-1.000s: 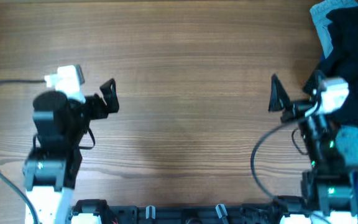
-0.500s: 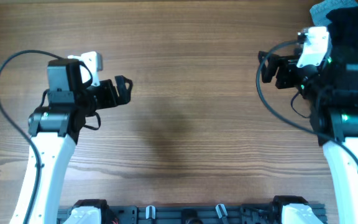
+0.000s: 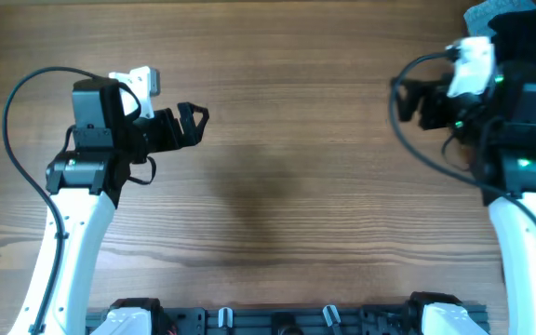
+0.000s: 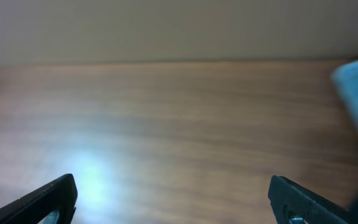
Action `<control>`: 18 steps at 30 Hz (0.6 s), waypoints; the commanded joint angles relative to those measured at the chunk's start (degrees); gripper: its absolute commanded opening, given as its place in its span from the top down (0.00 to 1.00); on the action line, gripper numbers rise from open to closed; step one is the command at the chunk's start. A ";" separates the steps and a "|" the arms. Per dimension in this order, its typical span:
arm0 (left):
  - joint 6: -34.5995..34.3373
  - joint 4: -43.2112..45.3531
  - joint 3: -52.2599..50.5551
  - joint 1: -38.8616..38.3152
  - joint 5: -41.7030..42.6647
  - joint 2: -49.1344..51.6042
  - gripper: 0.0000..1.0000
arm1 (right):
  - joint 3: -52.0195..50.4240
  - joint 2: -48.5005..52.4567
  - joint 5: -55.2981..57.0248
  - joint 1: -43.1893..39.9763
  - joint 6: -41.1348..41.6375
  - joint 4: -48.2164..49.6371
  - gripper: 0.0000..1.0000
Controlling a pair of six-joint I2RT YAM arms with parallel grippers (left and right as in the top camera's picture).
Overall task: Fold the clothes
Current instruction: 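Reach the right gripper toward the black shorts on the clothes pile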
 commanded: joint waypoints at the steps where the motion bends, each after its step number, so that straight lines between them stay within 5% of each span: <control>1: -1.22 0.46 4.02 -1.86 -1.55 -0.13 0.00 | 5.49 2.47 2.05 -9.77 -0.72 0.85 0.00; 10: -3.72 0.66 4.24 -4.22 -6.01 -0.11 0.01 | 7.04 20.20 0.20 -32.22 3.56 3.30 0.05; 18: -3.72 0.66 4.24 -4.22 -6.01 -0.11 0.01 | 7.04 26.51 3.69 -32.26 2.14 6.36 0.11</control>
